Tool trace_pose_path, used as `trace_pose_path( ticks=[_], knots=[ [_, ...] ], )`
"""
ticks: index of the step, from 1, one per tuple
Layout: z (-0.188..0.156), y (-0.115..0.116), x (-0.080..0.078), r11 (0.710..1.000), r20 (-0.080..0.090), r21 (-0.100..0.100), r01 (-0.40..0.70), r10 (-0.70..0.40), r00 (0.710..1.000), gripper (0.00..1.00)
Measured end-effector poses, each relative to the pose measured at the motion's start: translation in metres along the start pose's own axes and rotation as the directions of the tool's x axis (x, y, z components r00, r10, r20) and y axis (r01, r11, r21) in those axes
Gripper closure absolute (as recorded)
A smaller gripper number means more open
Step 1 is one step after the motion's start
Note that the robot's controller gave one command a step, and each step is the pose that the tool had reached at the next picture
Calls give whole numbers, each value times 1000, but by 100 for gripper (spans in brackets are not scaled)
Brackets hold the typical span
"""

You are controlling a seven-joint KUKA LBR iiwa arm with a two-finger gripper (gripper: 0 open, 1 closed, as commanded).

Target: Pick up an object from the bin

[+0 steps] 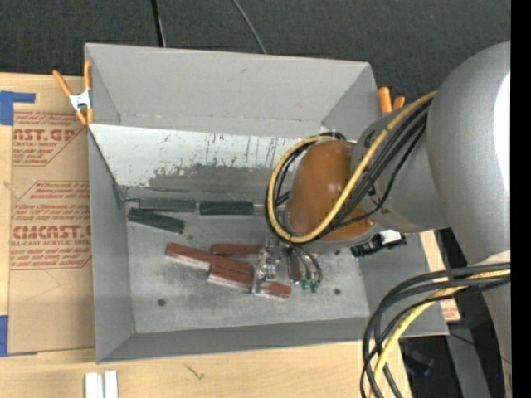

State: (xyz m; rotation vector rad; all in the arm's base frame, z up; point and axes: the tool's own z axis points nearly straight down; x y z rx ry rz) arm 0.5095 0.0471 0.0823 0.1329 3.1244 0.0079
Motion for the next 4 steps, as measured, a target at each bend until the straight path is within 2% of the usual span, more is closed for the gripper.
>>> trace_pose_path(
  ticks=[1, 2, 3, 4],
  knots=[
    [5, -1, 2, 1000, -3, 2, -1, 1, 1000, 0],
    [4, -2, 2, 1000, -4, 3, -1, 1, 1000, 100],
    [4, -2, 2, 1000, -4, 4, -1, 1, 1000, 100],
    [-149, 9, -4, 999, -9, 4, 51, -51, 999, 100]
  ],
)
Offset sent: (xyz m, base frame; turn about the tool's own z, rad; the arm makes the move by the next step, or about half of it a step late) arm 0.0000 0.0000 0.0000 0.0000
